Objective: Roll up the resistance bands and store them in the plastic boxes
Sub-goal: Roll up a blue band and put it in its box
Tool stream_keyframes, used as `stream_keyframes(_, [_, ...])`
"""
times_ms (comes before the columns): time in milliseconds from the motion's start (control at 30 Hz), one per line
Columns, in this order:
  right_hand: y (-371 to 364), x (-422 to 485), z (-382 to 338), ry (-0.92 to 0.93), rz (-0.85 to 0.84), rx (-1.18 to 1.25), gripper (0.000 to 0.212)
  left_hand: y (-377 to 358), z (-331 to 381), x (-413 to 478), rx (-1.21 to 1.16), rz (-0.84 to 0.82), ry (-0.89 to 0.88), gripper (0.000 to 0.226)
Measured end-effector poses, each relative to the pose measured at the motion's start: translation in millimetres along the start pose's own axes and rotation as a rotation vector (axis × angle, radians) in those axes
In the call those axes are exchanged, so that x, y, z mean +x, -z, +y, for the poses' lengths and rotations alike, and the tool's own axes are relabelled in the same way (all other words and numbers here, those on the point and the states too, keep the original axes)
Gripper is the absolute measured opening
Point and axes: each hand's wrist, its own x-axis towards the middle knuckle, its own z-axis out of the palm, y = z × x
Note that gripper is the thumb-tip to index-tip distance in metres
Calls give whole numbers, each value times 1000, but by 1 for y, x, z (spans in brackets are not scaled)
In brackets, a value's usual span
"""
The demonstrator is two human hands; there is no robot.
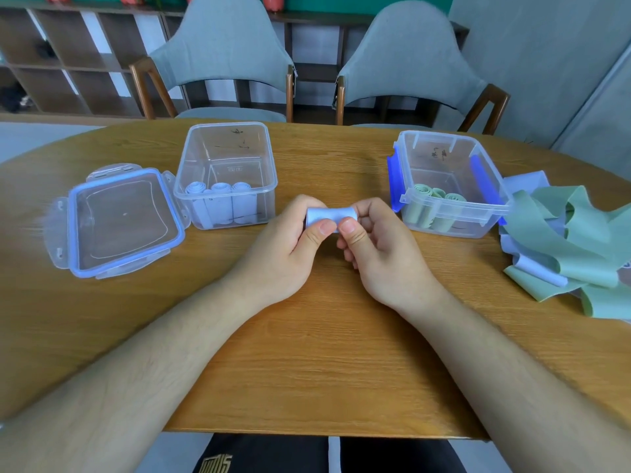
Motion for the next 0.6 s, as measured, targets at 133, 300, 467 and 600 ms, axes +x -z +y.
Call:
stream_keyframes(133, [0, -2, -4, -22, -14, 32, 7, 1, 3, -3, -51, 3, -25, 16])
stream_keyframes(300, [-2, 10, -35, -269, -52, 474, 24, 32, 5, -5, -39, 43, -70, 24])
stream_keyframes(467, [-20, 35, -60, -293, -109, 415, 19, 59, -5, -8, 144, 170, -104, 28])
stream_keyframes(600, [-30, 64, -79, -195, -150, 91, 20, 75, -22, -11, 411, 353, -128, 52])
